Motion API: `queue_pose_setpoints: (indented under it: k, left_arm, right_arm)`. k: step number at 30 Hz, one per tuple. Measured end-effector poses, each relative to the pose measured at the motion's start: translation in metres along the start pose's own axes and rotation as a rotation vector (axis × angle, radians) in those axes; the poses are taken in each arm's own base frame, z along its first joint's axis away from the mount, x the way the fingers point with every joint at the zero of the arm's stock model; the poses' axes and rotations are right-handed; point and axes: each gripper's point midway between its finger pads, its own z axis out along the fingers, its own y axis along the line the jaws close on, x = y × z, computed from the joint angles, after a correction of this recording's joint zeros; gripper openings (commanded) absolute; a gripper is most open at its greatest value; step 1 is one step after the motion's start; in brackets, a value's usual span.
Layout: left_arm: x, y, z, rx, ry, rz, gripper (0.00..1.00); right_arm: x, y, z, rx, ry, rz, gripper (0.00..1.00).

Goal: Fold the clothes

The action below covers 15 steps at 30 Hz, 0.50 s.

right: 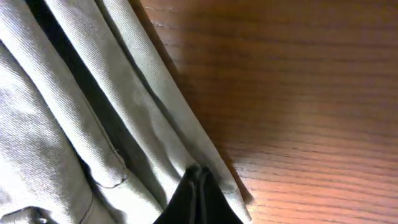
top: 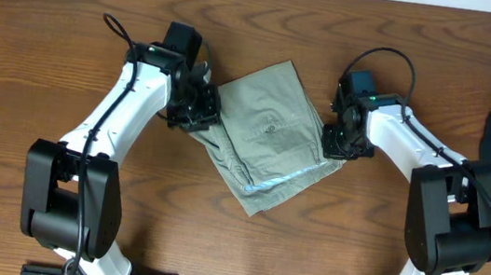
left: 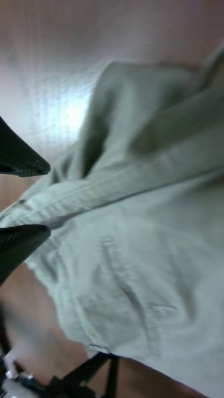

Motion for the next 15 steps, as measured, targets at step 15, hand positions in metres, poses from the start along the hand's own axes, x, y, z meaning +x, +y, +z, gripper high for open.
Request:
queue_pose_setpoints:
  k: [15]
  left_arm:
    - [0.072, 0.006, 0.047, 0.033, 0.229, -0.009, 0.45]
  right_arm:
    - [0.000, 0.000, 0.000, -0.002, -0.005, 0.000, 0.01]
